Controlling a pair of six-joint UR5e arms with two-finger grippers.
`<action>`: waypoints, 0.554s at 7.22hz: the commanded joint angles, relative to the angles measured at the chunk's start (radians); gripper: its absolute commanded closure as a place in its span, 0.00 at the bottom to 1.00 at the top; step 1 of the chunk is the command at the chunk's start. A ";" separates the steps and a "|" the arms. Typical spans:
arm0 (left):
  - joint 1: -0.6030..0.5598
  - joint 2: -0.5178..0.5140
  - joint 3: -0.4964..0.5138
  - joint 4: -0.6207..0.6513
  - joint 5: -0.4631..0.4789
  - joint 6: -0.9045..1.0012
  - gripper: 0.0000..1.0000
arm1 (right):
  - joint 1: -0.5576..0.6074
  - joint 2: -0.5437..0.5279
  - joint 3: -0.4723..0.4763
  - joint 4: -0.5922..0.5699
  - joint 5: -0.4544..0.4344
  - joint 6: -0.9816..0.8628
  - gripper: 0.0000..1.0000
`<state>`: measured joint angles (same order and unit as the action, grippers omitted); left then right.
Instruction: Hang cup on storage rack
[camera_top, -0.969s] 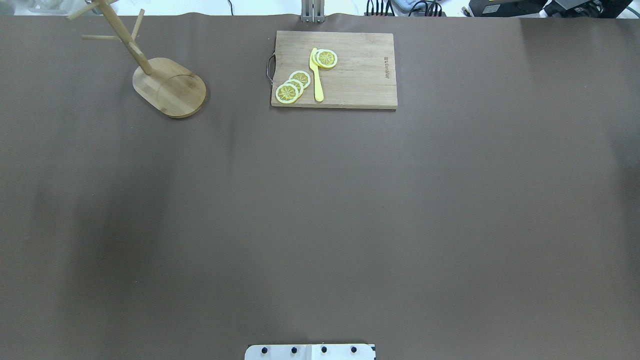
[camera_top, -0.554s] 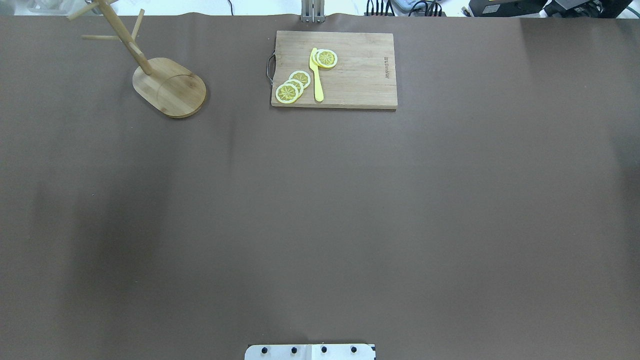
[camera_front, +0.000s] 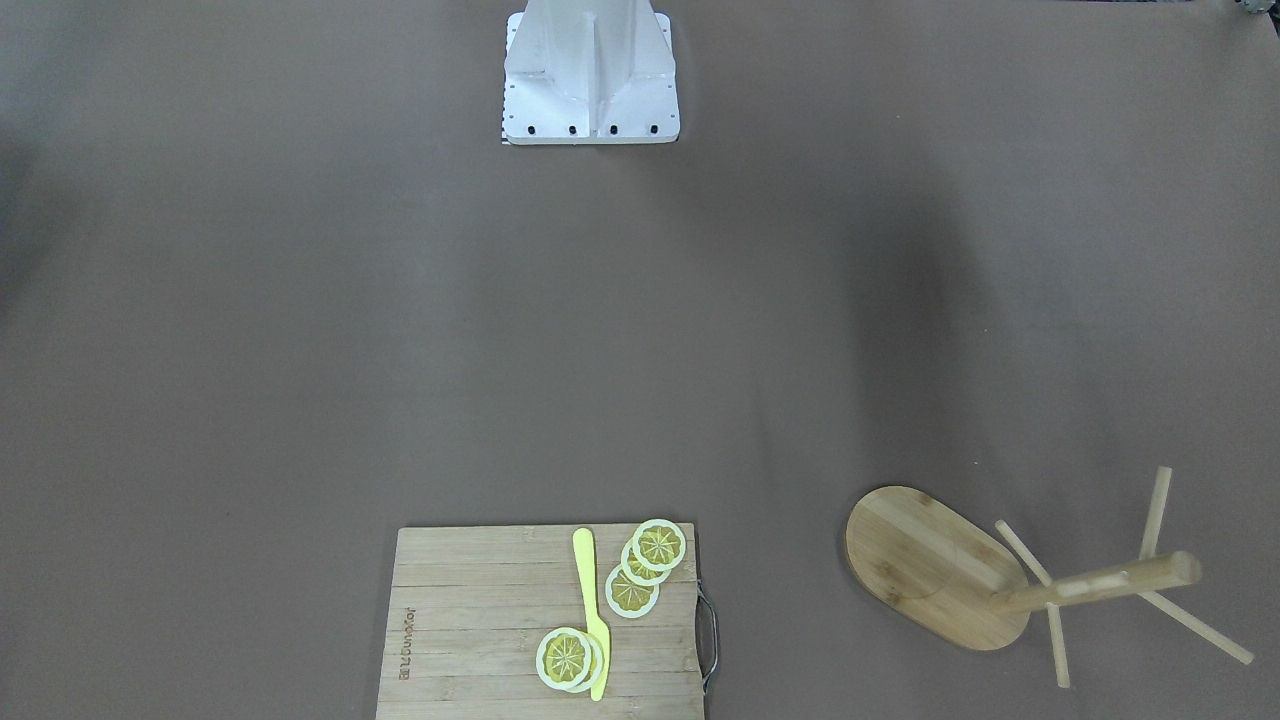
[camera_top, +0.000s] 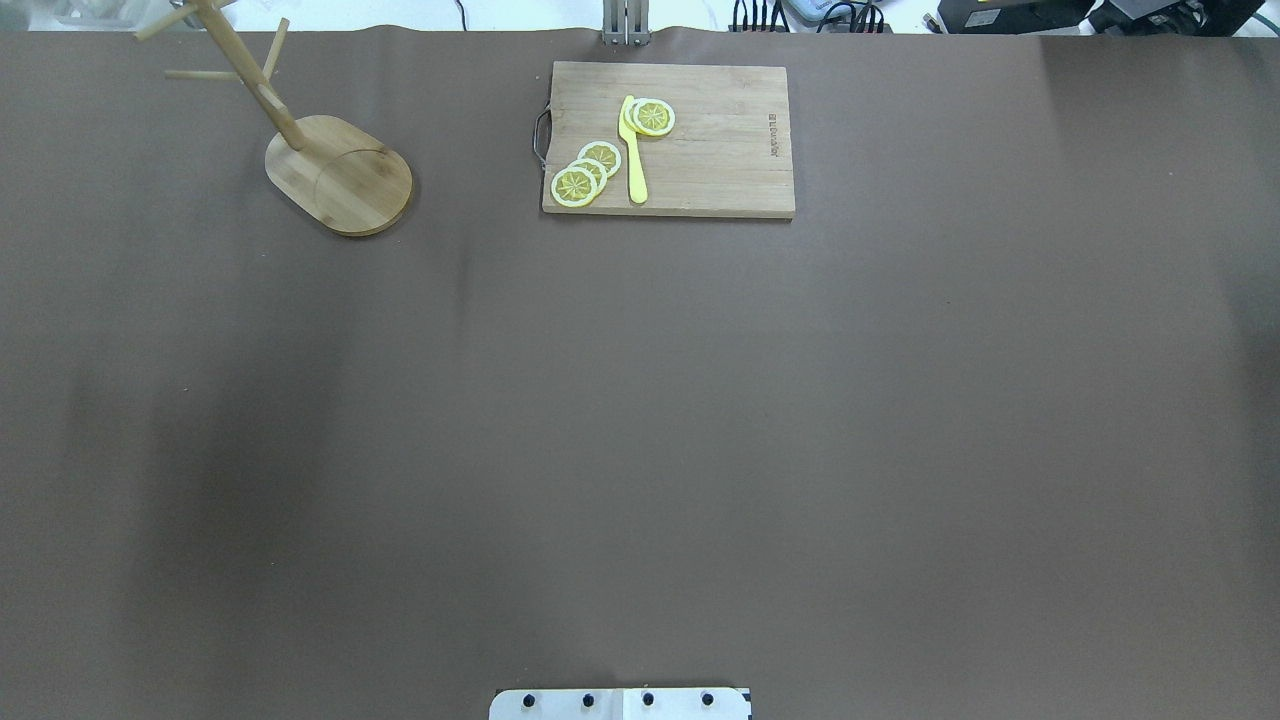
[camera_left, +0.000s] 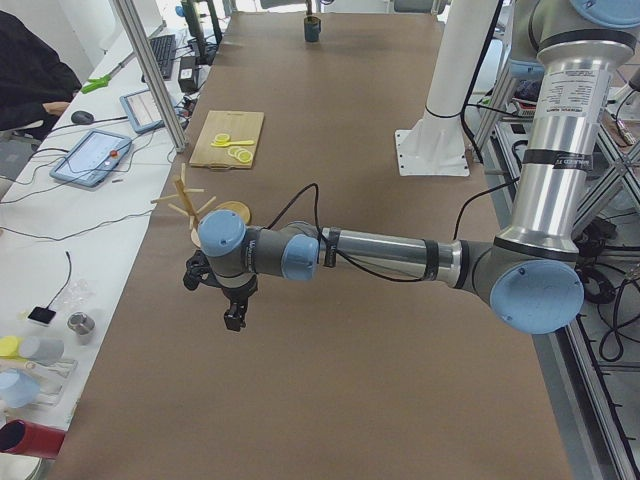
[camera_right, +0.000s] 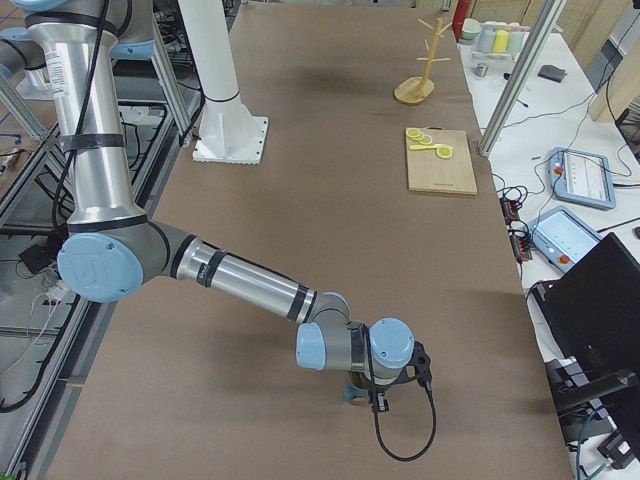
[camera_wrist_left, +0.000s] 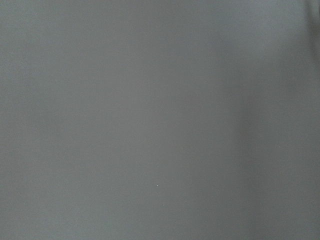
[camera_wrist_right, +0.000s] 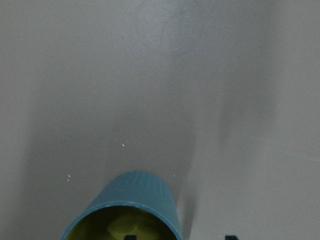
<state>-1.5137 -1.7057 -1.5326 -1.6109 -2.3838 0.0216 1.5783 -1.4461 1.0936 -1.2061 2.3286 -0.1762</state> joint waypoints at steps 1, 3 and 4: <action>0.000 0.000 0.003 0.000 0.000 0.000 0.01 | -0.011 0.001 -0.001 -0.001 0.000 0.003 0.37; 0.000 -0.002 0.008 0.000 0.000 0.000 0.01 | -0.012 0.000 -0.001 -0.001 0.002 0.003 0.64; 0.000 -0.003 0.008 0.000 0.000 0.001 0.01 | -0.012 0.000 -0.001 0.000 0.002 0.001 0.87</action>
<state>-1.5140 -1.7076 -1.5256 -1.6107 -2.3838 0.0221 1.5669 -1.4463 1.0923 -1.2069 2.3295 -0.1737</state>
